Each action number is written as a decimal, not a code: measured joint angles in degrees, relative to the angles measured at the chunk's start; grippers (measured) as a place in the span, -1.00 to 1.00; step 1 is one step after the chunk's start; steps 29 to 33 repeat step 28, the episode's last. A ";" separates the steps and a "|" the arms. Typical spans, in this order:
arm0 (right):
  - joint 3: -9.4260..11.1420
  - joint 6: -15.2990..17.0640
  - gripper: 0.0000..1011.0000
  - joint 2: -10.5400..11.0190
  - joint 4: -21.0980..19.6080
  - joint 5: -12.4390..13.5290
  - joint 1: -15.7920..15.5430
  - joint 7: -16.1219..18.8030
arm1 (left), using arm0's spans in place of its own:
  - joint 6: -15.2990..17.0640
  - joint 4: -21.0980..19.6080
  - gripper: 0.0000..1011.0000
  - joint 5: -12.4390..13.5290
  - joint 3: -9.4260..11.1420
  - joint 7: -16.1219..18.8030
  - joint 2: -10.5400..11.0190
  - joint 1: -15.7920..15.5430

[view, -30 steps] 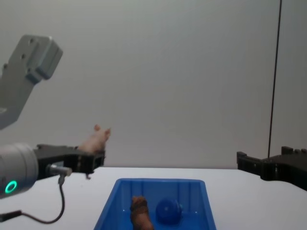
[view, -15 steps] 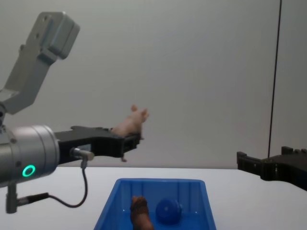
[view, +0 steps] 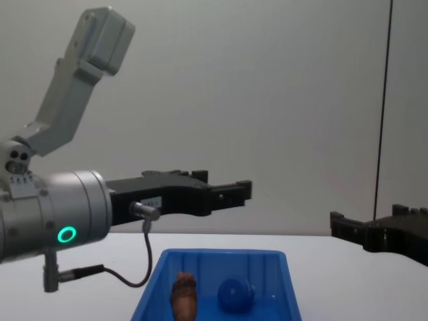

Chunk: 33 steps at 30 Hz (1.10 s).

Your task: Pick up the two dolls from the table and place them into the box.

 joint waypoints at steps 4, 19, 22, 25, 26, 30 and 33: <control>0.00 0.00 0.98 0.00 0.00 0.00 0.00 0.00 | -0.42 0.72 0.73 -0.18 0.22 -1.59 -0.33 -0.45; 0.00 0.00 0.98 0.00 0.00 0.00 0.00 0.00 | -1.25 2.07 0.98 -0.55 0.62 -4.59 -0.99 -1.34; 0.00 0.00 0.98 0.00 0.00 0.00 0.00 0.00 | -1.32 2.19 0.98 -0.58 0.65 -4.84 -1.04 -1.40; 0.00 0.00 0.98 0.00 0.00 0.00 0.00 0.00 | -1.38 2.27 0.98 -0.60 0.67 -5.06 -1.08 -1.45; 0.00 0.00 0.98 0.00 0.00 0.00 0.00 0.00 | -1.39 2.29 0.98 -0.60 0.67 -5.12 -1.09 -1.46; 0.00 0.00 0.98 0.00 0.00 0.00 0.00 0.00 | -1.42 2.35 0.98 -0.62 0.69 -5.22 -1.12 -1.49; 0.00 0.00 0.98 0.00 0.00 0.00 0.00 0.00 | -1.42 2.35 0.98 -0.62 0.69 -5.22 -1.12 -1.49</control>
